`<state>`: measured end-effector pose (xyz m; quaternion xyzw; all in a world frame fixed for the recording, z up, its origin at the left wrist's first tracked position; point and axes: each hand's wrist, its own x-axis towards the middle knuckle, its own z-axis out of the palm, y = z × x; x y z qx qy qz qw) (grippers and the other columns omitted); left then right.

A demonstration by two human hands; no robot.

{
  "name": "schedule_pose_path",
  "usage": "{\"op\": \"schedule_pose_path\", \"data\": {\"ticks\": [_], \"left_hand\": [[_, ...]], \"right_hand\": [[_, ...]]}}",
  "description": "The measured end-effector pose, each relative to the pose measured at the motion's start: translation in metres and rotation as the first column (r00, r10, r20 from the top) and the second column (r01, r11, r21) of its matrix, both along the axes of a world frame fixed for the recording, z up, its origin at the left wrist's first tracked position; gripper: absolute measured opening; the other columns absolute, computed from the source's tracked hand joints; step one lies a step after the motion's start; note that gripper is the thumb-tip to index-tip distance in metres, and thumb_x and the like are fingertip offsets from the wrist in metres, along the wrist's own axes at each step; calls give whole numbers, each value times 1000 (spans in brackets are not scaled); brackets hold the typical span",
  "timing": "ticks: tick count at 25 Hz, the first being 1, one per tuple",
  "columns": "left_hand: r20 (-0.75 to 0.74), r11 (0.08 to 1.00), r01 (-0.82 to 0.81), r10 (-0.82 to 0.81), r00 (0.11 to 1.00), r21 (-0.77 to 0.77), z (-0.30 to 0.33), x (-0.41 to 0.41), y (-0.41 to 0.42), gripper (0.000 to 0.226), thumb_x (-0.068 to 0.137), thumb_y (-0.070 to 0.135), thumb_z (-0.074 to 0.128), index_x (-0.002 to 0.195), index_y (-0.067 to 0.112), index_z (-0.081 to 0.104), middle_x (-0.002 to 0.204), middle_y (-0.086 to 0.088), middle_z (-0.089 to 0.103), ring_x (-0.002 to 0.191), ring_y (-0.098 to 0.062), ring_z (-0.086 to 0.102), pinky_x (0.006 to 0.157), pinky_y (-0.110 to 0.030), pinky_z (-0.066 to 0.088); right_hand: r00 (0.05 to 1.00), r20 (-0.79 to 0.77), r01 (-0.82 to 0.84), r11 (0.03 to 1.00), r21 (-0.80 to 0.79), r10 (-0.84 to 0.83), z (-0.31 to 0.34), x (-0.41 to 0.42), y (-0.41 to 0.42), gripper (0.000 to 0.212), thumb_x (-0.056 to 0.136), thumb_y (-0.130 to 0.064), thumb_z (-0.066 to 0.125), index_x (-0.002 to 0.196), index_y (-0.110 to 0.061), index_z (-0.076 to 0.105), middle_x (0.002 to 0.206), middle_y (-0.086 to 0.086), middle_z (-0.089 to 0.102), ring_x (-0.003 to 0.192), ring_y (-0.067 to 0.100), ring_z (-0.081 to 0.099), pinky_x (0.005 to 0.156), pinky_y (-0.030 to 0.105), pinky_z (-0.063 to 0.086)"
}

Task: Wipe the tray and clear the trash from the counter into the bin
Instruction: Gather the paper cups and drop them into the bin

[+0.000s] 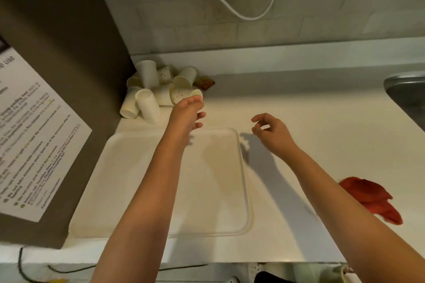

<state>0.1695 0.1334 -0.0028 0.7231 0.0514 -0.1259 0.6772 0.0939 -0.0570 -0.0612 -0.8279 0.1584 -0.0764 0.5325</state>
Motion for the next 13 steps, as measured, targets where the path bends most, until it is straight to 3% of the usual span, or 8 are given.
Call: {"op": "schedule_pose_path", "data": {"ticks": [4,7,10,13], "left_hand": [[135,974,-81,53,989,212,-11,36,8,30,86,8,54,114,17,60,91,4,59,76,-9,57,58,-18,42],[193,929,-84,15,981,360,-18,62,11,34,84,6,57,117,16,60,105,-2,60,104,-22,58,77,-22,45],[299,701,-65,-217,929,710,-25,97,11,50,82,0,57,129,15,53,132,-11,50,120,-29,49,97,-31,40],[213,389,-4,-495,843,921,-37,131,7,61,79,0,60,136,17,45,138,-11,42,126,-30,44,102,-40,41]], "right_hand": [[998,-45,-43,989,-144,37,0,45,-7,19,90,-12,55,107,-15,60,108,7,55,82,21,54,70,26,42],[991,-76,-123,968,-218,109,2,83,-9,23,89,-13,56,111,-13,61,113,10,56,88,20,53,76,27,40],[977,-88,-212,923,-321,193,5,127,-5,29,88,-14,56,117,-11,59,117,12,56,96,23,54,83,26,39],[958,-139,-285,862,-420,249,2,173,2,38,89,-15,54,127,-10,53,131,15,46,113,32,51,94,28,39]]}}
